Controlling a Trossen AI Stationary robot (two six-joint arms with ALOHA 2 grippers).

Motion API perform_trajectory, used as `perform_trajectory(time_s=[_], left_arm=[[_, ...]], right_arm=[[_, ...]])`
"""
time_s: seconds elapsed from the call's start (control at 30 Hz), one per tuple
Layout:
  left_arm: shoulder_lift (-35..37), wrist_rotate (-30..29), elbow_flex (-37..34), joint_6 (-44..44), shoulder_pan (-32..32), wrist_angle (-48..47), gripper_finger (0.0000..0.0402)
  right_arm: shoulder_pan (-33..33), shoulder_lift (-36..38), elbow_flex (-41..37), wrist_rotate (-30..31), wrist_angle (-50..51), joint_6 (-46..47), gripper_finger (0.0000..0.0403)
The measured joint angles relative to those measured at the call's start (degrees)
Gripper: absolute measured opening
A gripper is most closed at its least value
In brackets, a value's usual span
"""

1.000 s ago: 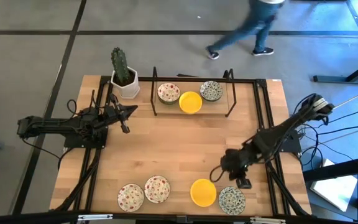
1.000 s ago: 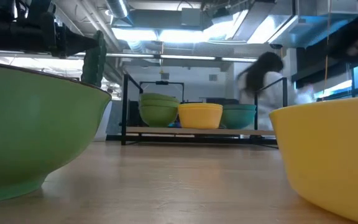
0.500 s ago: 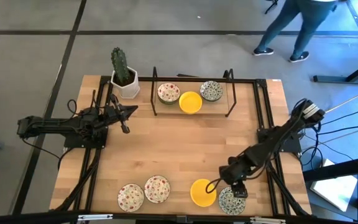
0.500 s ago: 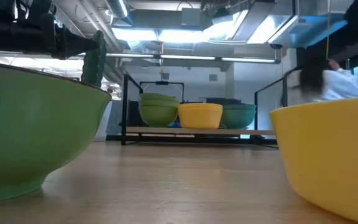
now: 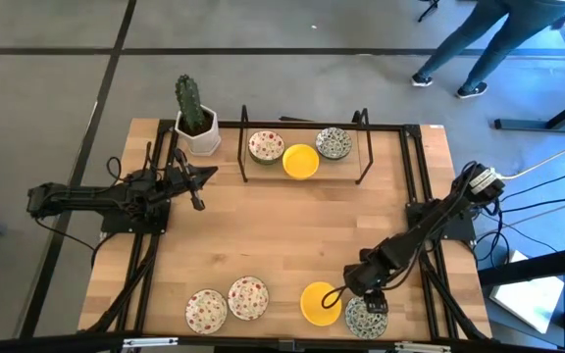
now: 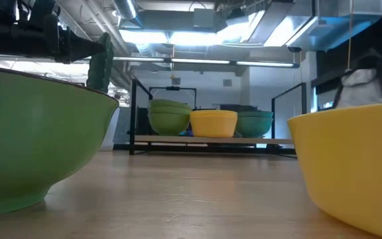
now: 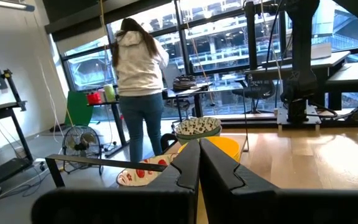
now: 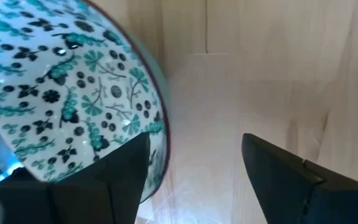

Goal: Pick & Place Mini bowls
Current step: Stack the white blue patterned bowl on top of the white blue patterned bowl on the shelf

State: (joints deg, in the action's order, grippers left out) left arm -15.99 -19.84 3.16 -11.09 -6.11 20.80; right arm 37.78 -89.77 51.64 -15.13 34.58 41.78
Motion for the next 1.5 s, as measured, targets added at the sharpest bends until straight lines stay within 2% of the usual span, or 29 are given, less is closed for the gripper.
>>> perform_trajectory(time_s=[0.23, 0.4, 0.53, 0.77, 0.97, 1.07, 1.13, 1.33, 1.5], left_arm=[[-0.02, -0.02, 0.0, 0.02, 0.0, 0.0, 0.0004], [-0.02, -0.02, 0.0, 0.02, 0.0, 0.01, 0.0004], [-0.02, -0.02, 0.0, 0.02, 0.0, 0.02, 0.0004], [-0.02, -0.02, 0.0, 0.02, 0.0, 0.02, 0.0004], [-0.01, -0.03, -0.01, 0.03, 0.0, 0.02, 0.0004], [-0.01, -0.02, 0.0, 0.0, 0.0, 0.03, 0.0004], [0.0, -0.04, -0.02, 0.0, 0.0, 0.02, 0.0004], [-0.02, -0.02, -0.01, -0.01, 0.0, 0.01, 0.0004], [-0.02, -0.02, -0.02, -0.02, 0.0, 0.0, 0.0004]], right_arm=[[-0.02, -1.34, 0.0, -0.02, 0.01, 0.43, 0.0253], [-0.05, -1.36, 0.0, 0.06, -0.01, 1.77, 0.0221], [-0.07, -1.36, 0.0, 1.0, 0.05, 0.97, 0.0163], [-0.42, -1.21, 0.2, 0.1, 0.31, -5.14, 0.002], [-0.85, -1.2, 0.13, 0.91, 0.66, -8.29, 0.0033], [-0.83, -0.16, 0.11, 2.15, 0.9, -11.46, 0.0019], [-0.83, 1.34, 0.04, 4.93, 1.48, -14.03, 0.0014], [-0.96, 9.5, -0.17, 19.4, 6.45, -19.03, 0.0018], [-1.54, 19.75, -0.31, 26.95, 3.05, -25.27, 0.0013]])
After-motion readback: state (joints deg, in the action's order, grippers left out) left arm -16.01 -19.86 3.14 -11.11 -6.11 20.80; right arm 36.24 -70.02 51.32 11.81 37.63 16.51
